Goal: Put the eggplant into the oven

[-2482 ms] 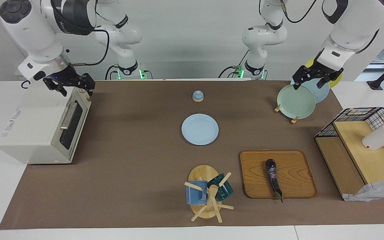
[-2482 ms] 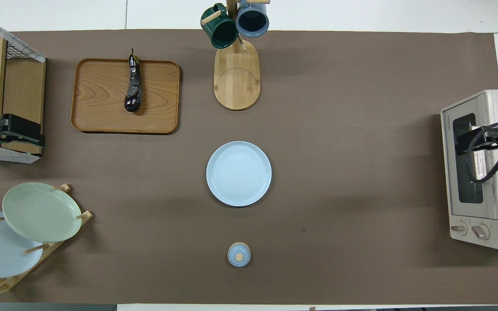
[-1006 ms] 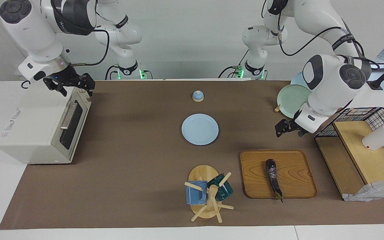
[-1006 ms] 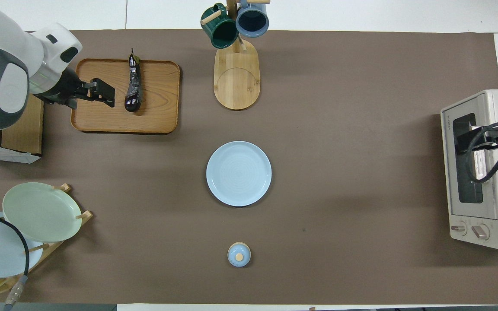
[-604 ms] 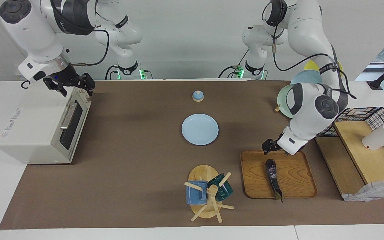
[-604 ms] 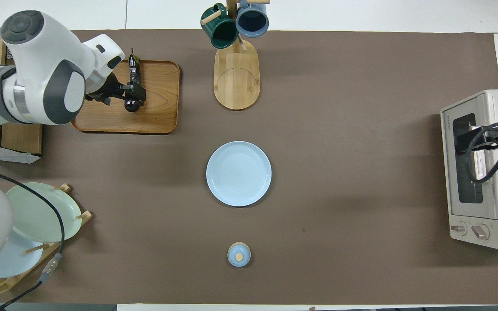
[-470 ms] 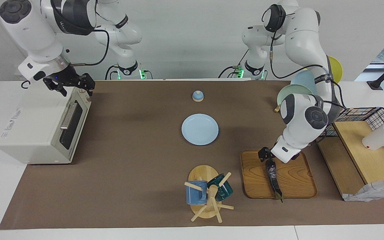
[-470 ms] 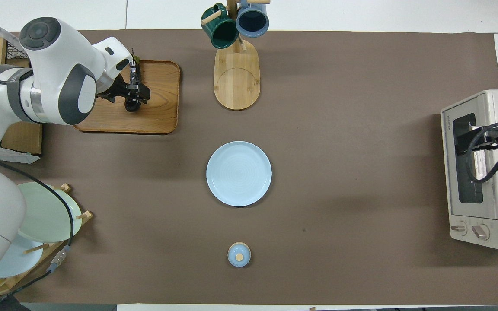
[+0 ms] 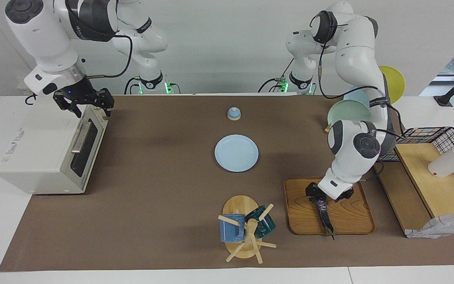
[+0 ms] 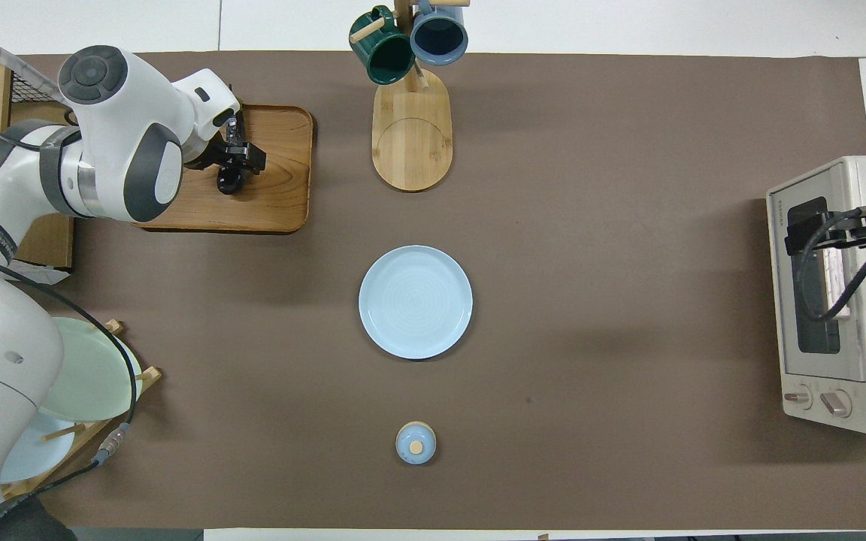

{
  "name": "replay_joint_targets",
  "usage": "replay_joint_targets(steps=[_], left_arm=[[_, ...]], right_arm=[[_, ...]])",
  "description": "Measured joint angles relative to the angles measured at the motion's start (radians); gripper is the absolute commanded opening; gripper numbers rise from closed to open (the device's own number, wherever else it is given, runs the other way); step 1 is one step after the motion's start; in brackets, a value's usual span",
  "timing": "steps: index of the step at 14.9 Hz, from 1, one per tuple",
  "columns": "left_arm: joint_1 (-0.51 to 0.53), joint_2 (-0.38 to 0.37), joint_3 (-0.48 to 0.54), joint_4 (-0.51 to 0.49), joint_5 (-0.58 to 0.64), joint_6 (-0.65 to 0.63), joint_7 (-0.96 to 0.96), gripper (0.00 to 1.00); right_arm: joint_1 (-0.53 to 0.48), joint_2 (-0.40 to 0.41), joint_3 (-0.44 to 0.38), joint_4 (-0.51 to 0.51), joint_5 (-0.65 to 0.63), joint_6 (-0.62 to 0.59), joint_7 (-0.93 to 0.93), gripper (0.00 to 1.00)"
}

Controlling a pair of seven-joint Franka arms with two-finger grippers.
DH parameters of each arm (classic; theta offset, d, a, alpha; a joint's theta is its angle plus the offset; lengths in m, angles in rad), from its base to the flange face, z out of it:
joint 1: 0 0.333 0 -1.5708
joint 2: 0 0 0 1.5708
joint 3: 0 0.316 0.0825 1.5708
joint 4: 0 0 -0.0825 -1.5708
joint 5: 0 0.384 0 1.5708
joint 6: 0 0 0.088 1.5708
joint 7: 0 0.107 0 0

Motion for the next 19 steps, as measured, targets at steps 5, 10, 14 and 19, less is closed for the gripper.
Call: replay_joint_targets(steps=[5,10,14,19], left_arm=[[-0.001,0.001,0.0,-0.007,0.002,0.004,0.011,0.91],[-0.004,0.001,0.0,-0.021,0.015,0.004,0.026,0.0],[-0.004,-0.003,0.001,-0.003,0.014,-0.027,0.03,0.0],[-0.003,-0.13,0.001,0.012,-0.069,-0.183,0.015,0.0]], right_arm=[[-0.007,-0.033,-0.003,-0.099,-0.021,0.06,-0.006,0.0],[-0.046,-0.092,-0.006,-0.256,-0.091,0.187,-0.034,0.0],[-0.09,-0.097,-0.009,-0.334,-0.118,0.285,-0.077,0.0],[-0.124,-0.097,-0.01,-0.38,-0.126,0.329,-0.086,0.0]])
